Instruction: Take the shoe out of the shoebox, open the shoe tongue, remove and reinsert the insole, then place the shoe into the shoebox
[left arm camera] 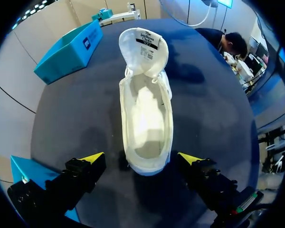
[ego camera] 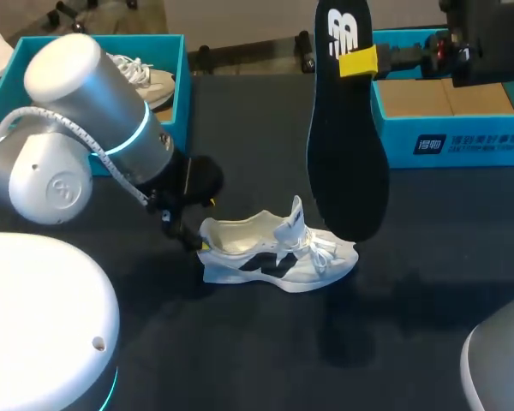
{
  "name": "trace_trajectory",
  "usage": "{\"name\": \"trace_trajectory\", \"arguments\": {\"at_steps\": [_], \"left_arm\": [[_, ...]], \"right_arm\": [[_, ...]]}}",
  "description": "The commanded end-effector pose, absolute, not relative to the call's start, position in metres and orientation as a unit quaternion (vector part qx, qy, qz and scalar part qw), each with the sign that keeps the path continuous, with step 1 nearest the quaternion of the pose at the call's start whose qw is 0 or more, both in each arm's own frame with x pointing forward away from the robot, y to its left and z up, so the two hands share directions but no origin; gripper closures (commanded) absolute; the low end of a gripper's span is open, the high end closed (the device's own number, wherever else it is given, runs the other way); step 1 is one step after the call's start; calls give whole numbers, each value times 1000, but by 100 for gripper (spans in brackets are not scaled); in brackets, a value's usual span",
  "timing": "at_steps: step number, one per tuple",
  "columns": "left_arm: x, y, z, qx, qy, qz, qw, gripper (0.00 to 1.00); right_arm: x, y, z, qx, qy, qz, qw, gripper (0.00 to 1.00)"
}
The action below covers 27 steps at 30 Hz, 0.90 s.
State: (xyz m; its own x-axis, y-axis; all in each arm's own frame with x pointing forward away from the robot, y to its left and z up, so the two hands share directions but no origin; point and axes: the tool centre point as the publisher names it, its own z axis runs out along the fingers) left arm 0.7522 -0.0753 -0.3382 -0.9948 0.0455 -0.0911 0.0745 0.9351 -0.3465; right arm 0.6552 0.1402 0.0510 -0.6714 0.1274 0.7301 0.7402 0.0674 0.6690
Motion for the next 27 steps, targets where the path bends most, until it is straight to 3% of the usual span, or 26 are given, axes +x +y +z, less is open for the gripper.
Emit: {"name": "trace_trajectory", "arguments": {"at_steps": [1, 27], "left_arm": [[752, -77, -337, 30, 985, -166, 42, 0], [745, -102, -334, 62, 992, -84, 73, 0]], "right_arm": [[658, 143, 51, -317, -686, -603, 254, 100], [658, 143, 51, -317, -686, -603, 254, 100]]}}
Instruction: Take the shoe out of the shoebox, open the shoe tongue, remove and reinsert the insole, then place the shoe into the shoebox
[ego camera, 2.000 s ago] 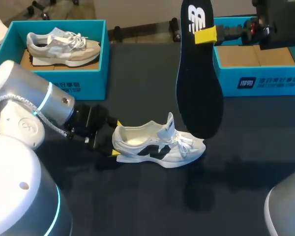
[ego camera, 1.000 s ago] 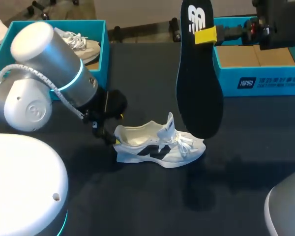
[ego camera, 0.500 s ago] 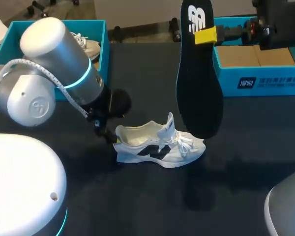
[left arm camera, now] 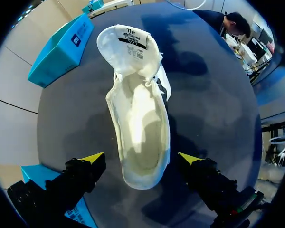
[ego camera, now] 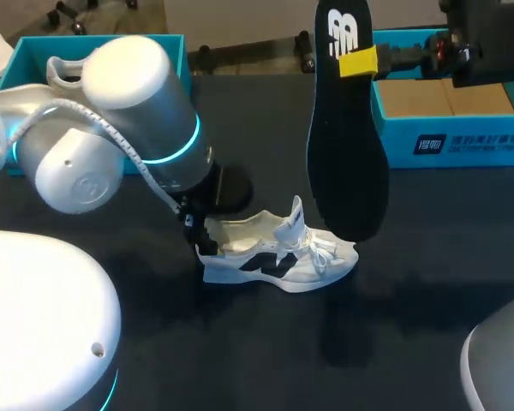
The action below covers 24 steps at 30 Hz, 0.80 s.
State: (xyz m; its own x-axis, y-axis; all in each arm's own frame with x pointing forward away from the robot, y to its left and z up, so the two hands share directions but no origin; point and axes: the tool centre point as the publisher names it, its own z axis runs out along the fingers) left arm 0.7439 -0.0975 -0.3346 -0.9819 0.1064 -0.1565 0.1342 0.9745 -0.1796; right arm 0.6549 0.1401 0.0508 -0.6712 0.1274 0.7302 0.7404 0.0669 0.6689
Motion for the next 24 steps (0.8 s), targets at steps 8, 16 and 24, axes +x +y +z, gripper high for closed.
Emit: {"name": "trace_trajectory", "arguments": {"at_steps": [8, 16, 24], "left_arm": [[745, -102, -332, 67, 992, -76, 77, 0], [745, -102, -332, 69, 992, -72, 80, 0], [745, -102, -332, 69, 992, -72, 80, 0]], "right_arm": [[658, 143, 51, -317, -686, -603, 254, 100], [658, 143, 51, -317, -686, -603, 254, 100], [658, 143, 51, -317, -686, -603, 254, 100]]}}
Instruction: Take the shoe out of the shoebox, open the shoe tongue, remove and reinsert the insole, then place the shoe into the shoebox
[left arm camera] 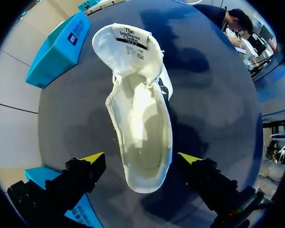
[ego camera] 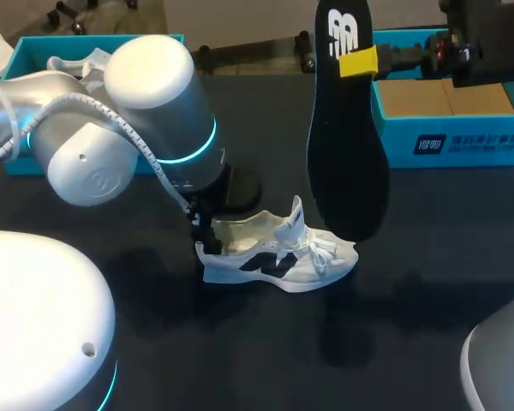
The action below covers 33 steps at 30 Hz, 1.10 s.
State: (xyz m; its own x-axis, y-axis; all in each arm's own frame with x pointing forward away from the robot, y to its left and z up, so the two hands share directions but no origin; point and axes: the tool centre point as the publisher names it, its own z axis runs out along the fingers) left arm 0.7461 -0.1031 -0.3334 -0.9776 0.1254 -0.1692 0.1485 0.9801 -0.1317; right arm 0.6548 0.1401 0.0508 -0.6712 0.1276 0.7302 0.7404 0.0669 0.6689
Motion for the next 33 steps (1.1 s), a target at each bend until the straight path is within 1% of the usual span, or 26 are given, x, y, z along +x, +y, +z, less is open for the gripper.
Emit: {"name": "trace_trajectory", "arguments": {"at_steps": [1, 18, 26, 33], "left_arm": [[745, -102, -332, 69, 992, -72, 80, 0], [751, -105, -334, 56, 993, -78, 62, 0], [760, -117, -337, 58, 994, -86, 44, 0], [775, -138, -342, 63, 992, -90, 57, 0]], "right_arm": [[658, 143, 51, -317, -686, -603, 254, 100], [658, 143, 51, -317, -686, -603, 254, 100], [658, 143, 51, -317, -686, -603, 254, 100], [658, 143, 51, -317, -686, -603, 254, 100]]}}
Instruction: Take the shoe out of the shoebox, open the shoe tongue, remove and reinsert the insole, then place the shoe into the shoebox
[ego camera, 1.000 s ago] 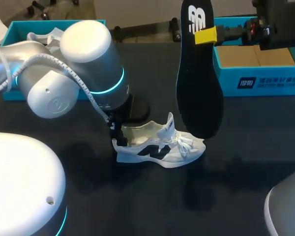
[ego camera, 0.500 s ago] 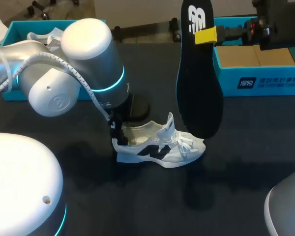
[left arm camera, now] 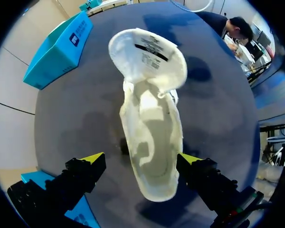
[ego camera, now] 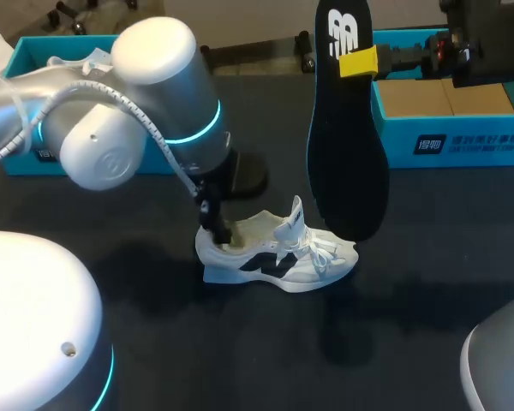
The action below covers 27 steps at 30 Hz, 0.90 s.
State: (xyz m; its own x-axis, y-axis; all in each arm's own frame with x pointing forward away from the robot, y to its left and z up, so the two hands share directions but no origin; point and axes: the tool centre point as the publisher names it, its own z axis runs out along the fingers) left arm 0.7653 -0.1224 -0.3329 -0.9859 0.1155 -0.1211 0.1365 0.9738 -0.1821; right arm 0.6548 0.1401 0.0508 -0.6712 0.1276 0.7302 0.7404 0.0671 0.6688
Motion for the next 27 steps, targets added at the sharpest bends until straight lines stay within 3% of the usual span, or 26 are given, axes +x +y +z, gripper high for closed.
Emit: {"name": "trace_trajectory", "arguments": {"at_steps": [1, 4, 12, 15, 19, 22, 27], "left_arm": [[778, -142, -346, 66, 993, -85, 56, 0], [784, -151, -354, 69, 993, -80, 47, 0], [797, -164, -367, 69, 993, -95, 24, 16], [799, -168, -369, 71, 993, -95, 20, 36], [797, -170, -372, 78, 992, -94, 17, 38], [796, -171, -377, 81, 992, -98, 5, 46], [792, -172, -383, 79, 992, -100, -5, 50]], "right_arm": [[658, 143, 51, -317, -686, -603, 254, 100], [658, 143, 51, -317, -686, -603, 254, 100], [658, 143, 51, -317, -686, -603, 254, 100], [658, 143, 51, -317, -686, -603, 254, 100], [658, 143, 51, -317, -686, -603, 254, 100], [658, 143, 51, -317, -686, -603, 254, 100], [658, 143, 51, -317, -686, -603, 254, 100]]}}
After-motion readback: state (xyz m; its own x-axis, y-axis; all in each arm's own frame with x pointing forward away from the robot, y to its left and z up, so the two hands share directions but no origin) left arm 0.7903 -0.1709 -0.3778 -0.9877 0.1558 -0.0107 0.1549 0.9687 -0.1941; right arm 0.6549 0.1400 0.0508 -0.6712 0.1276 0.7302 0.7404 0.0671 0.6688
